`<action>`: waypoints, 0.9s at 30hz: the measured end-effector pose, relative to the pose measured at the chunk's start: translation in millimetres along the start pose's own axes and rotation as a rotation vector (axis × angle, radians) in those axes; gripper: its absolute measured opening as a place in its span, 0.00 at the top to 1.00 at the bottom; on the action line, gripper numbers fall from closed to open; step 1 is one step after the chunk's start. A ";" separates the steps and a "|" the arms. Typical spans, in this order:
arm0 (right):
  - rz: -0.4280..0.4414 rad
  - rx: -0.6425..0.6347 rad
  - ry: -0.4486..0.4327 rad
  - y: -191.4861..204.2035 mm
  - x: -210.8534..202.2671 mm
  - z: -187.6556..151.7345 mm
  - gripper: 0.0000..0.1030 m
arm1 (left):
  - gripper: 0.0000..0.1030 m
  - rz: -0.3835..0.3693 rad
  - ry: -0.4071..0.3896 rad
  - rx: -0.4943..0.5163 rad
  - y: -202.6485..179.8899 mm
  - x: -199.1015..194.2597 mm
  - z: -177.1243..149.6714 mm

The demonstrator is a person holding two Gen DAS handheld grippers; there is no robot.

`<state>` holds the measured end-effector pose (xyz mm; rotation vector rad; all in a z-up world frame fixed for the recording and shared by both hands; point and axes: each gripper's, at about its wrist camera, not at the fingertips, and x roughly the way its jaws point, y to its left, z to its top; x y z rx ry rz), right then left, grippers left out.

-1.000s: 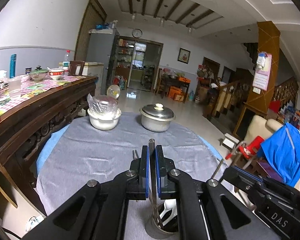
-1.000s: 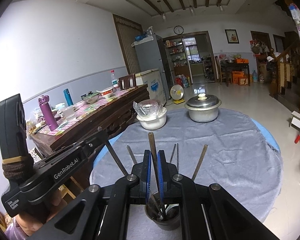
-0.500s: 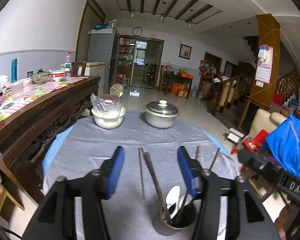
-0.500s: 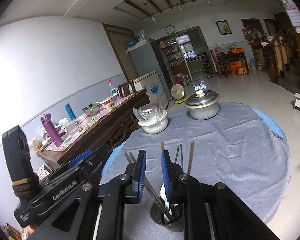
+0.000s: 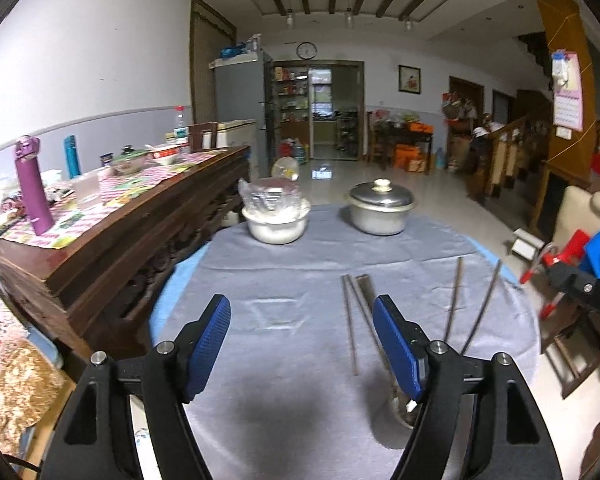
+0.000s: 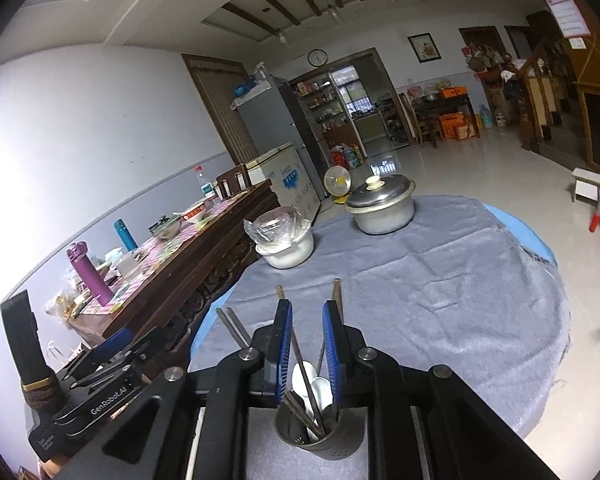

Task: Organize utensils
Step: 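Move both open tools away from the cup toward the last two chopsticks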

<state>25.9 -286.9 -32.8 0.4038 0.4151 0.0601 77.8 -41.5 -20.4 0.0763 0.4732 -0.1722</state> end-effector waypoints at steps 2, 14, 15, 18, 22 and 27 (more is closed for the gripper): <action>-0.001 0.006 0.007 -2.0 0.7 -0.4 0.83 | 0.28 0.017 0.005 0.000 2.5 0.9 -0.7; -0.016 0.011 0.021 -1.4 4.9 -5.7 0.82 | 0.28 0.080 0.013 -0.007 15.2 3.7 -4.4; -0.018 0.012 0.023 -1.6 5.2 -6.1 0.82 | 0.28 0.083 0.017 -0.009 16.3 4.7 -4.8; -0.023 0.017 0.027 -2.4 6.6 -6.2 0.82 | 0.28 0.092 0.028 -0.017 20.1 8.5 -6.1; -0.030 0.026 0.035 -4.1 8.5 -5.0 0.81 | 0.28 0.103 0.045 -0.027 25.5 14.4 -7.6; -0.034 0.032 0.056 -4.3 14.8 -6.4 0.81 | 0.28 0.112 0.064 -0.033 28.9 20.5 -10.8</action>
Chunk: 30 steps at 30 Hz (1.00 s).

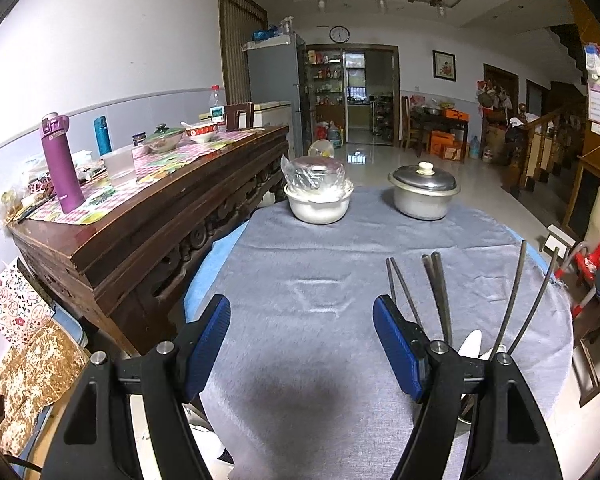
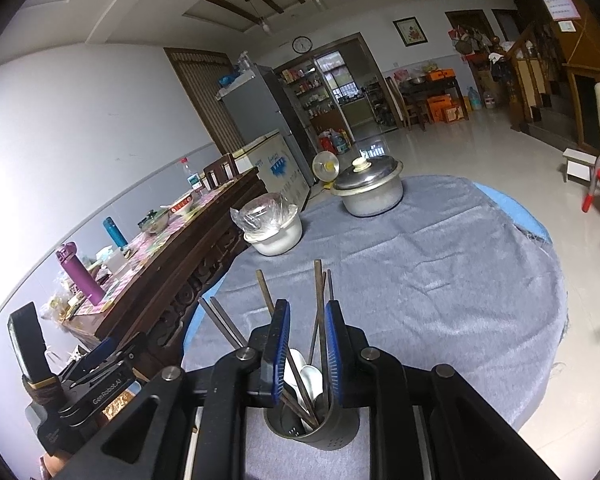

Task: Organize utensils
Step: 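Move both open tools away from the cup toward the last two chopsticks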

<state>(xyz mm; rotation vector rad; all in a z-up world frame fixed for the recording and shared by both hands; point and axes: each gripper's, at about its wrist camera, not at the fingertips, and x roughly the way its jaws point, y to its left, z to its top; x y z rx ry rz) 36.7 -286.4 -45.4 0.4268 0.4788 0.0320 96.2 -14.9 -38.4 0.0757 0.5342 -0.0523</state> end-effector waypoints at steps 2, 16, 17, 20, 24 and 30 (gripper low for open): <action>-0.008 -0.001 0.009 0.3 3.2 -0.5 0.81 | 0.28 0.005 0.007 0.002 0.3 1.7 -1.0; -0.065 -0.006 0.020 -2.8 13.4 -5.5 0.52 | 0.28 0.015 0.044 -0.008 7.3 15.2 -6.8; -0.069 -0.002 0.020 -4.4 14.2 -5.1 0.52 | 0.28 0.018 0.048 -0.009 8.7 17.4 -6.8; -0.083 0.013 0.020 -9.2 15.0 -5.5 0.52 | 0.28 0.022 0.061 -0.015 10.4 21.3 -8.8; -0.093 0.034 0.026 -14.9 17.4 -4.9 0.52 | 0.28 0.028 0.078 -0.020 12.4 26.9 -11.1; -0.104 0.029 0.033 -15.8 22.6 -4.9 0.53 | 0.28 0.037 0.118 -0.036 17.6 38.5 -14.6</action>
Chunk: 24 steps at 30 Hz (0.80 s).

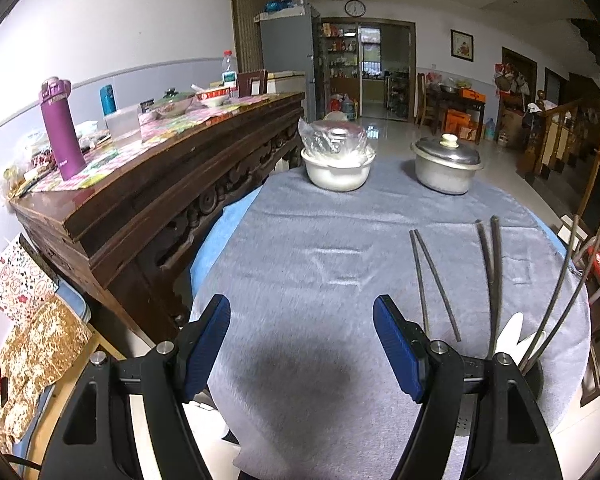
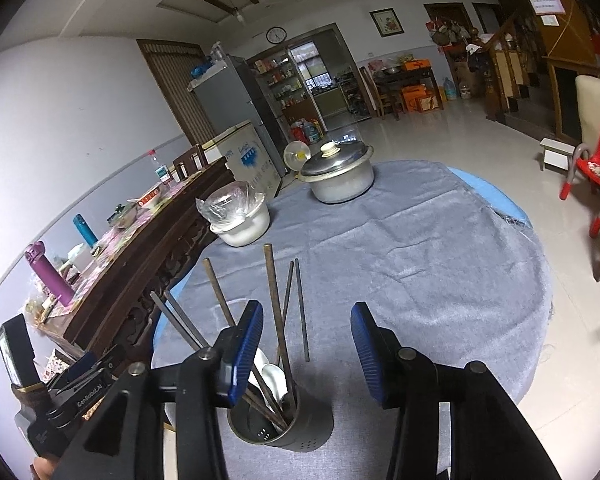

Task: Organize utensils
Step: 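Move both open tools away from the cup toward the last two chopsticks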

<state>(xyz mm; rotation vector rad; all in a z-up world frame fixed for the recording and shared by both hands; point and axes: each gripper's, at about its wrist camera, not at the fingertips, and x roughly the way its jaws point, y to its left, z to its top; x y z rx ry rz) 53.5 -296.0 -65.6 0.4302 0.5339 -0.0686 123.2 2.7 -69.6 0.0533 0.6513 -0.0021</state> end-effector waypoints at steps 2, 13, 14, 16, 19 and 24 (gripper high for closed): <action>-0.006 0.004 0.004 -2.1 2.1 -0.7 0.53 | 0.28 0.002 0.013 -0.006 1.9 4.6 -1.1; -0.031 0.054 0.043 -18.7 16.4 -0.8 0.53 | 0.28 0.018 0.064 -0.009 3.1 22.2 -5.0; -0.032 0.057 0.048 -20.2 17.6 -1.0 0.53 | 0.28 0.020 0.068 -0.008 2.4 23.6 -5.2; -0.031 0.058 0.059 -22.3 19.9 -1.5 0.53 | 0.28 0.022 0.076 -0.008 1.5 26.4 -5.6; -0.039 0.058 0.070 -25.2 23.0 -1.9 0.53 | 0.28 0.024 0.089 -0.008 1.7 31.3 -6.1; -0.051 0.078 0.087 -35.3 29.1 -2.0 0.53 | 0.28 0.030 0.107 -0.005 1.6 40.4 -5.7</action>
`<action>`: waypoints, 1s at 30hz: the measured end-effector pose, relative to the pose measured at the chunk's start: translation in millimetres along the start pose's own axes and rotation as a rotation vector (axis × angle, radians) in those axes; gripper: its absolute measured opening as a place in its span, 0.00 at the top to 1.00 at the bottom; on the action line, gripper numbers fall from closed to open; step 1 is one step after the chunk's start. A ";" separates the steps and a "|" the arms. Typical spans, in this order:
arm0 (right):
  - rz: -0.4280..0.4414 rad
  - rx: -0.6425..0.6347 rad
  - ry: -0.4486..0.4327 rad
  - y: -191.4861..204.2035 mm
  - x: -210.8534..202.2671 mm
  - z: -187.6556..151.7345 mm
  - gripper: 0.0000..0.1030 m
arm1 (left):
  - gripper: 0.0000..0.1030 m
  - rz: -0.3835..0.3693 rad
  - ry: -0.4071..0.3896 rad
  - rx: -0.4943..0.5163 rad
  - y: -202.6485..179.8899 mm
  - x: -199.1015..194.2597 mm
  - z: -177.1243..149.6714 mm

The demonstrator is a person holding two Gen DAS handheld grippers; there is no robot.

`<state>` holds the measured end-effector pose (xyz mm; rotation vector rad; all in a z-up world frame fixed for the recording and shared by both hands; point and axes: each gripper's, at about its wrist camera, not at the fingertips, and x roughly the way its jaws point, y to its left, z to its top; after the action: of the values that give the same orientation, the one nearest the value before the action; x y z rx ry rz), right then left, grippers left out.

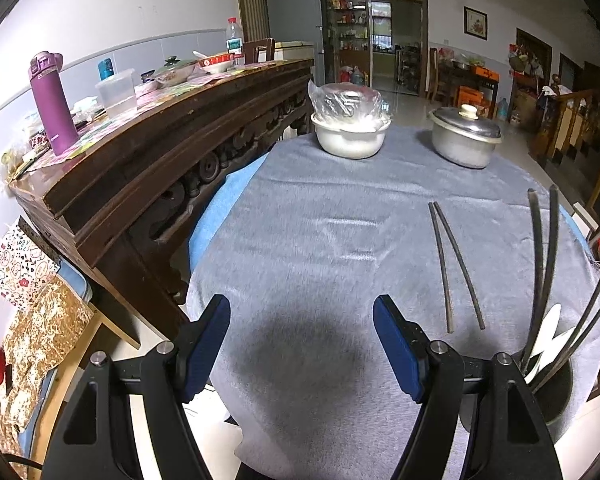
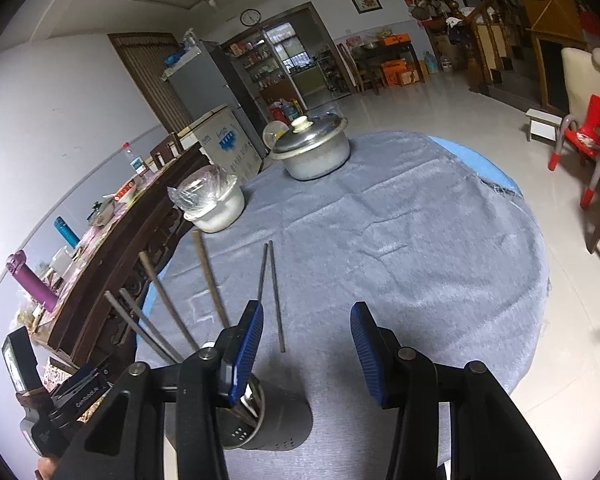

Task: Organize utensils
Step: 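Move both open tools away from the cup toward the last two chopsticks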

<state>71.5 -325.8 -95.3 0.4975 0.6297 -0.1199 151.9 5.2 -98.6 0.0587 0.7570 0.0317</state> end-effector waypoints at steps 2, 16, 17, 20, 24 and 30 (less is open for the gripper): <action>-0.001 0.011 0.009 -4.7 3.3 0.0 0.53 | 0.28 0.003 0.004 0.004 -0.9 3.1 0.2; -0.036 0.059 0.065 -31.2 35.6 -0.8 0.53 | 0.28 0.017 0.061 0.009 -5.3 36.5 -2.5; -0.039 0.063 0.072 -33.3 39.0 -0.9 0.53 | 0.28 0.018 0.066 0.010 -5.8 40.0 -2.3; -0.044 0.076 0.088 -39.2 48.3 -0.7 0.53 | 0.28 0.020 0.080 0.011 -7.2 48.4 -2.2; -0.050 0.093 0.108 -46.2 60.5 -0.8 0.53 | 0.28 0.024 0.098 0.015 -9.7 61.1 -1.3; -0.055 0.110 0.140 -54.2 78.9 0.1 0.53 | 0.28 0.028 0.122 0.024 -13.6 79.9 3.3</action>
<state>121.3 -370.1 -164.1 0.5982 0.7770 -0.1732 212.3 -4.5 -151.8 0.0909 0.8785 0.0537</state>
